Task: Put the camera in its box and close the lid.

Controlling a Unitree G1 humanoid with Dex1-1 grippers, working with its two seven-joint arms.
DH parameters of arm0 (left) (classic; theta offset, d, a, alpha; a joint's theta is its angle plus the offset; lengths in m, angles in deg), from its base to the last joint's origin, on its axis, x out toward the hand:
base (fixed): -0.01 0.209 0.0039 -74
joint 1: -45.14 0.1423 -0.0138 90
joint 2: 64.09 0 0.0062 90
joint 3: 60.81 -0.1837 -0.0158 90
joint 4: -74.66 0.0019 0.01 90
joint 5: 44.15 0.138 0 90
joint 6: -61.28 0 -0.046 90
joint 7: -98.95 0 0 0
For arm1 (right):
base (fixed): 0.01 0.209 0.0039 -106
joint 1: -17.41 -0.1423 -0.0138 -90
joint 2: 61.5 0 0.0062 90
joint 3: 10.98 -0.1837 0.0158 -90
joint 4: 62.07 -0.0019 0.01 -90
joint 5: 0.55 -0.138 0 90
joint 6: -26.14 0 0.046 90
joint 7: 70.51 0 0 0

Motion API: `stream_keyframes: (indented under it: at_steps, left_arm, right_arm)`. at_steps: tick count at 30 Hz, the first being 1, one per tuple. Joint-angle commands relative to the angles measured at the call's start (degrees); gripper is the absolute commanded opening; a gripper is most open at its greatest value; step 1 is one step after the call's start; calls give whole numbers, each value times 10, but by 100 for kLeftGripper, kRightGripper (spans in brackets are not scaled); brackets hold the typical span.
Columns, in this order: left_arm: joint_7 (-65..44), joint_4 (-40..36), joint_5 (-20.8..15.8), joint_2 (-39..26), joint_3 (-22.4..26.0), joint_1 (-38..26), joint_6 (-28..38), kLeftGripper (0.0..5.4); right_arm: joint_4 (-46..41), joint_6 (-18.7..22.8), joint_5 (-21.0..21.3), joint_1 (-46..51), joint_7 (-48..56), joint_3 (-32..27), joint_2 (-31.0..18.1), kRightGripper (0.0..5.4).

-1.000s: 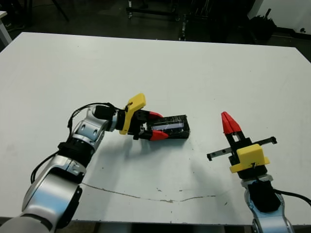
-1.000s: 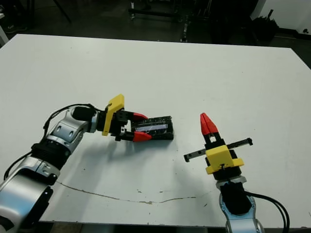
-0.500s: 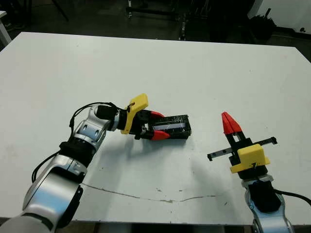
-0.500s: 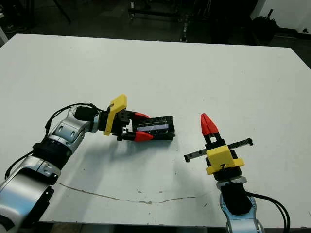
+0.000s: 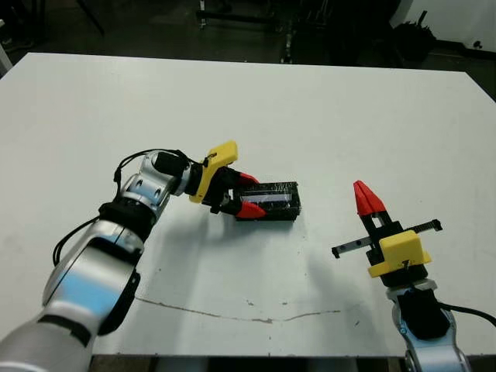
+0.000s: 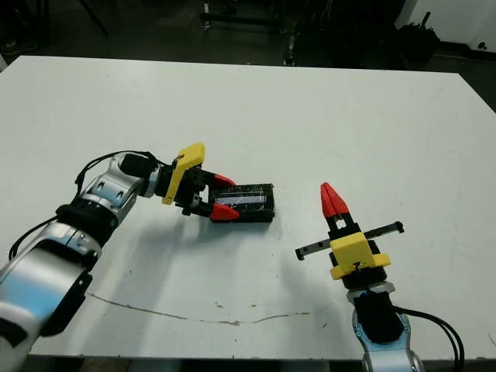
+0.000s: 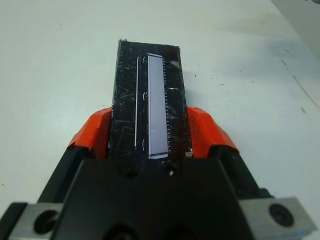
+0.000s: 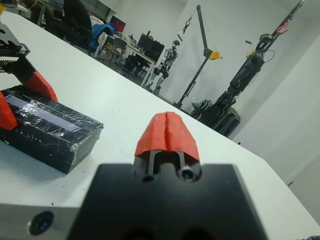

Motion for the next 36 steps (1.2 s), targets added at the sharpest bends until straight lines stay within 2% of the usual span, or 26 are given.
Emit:
stream_keyframes:
  at_steps: [1,10,27,36]
  left_arm:
    - [1,52,29,-23,8,-14,-4,314]
    - [-17,87,37,-21,20,-23,-11,314]
    - [-41,82,28,-32,66,13,-30,314]
    - [-38,83,29,-33,79,26,-19,314]
  right_arm:
    - [3,-4,-2,1,3,-4,-8,0]
    - [2,-2,-6,1,6,-5,-10,0]
    - [-2,3,-13,0,16,-14,-20,0]
    - [0,-1,-22,-1,24,-19,-23,0]
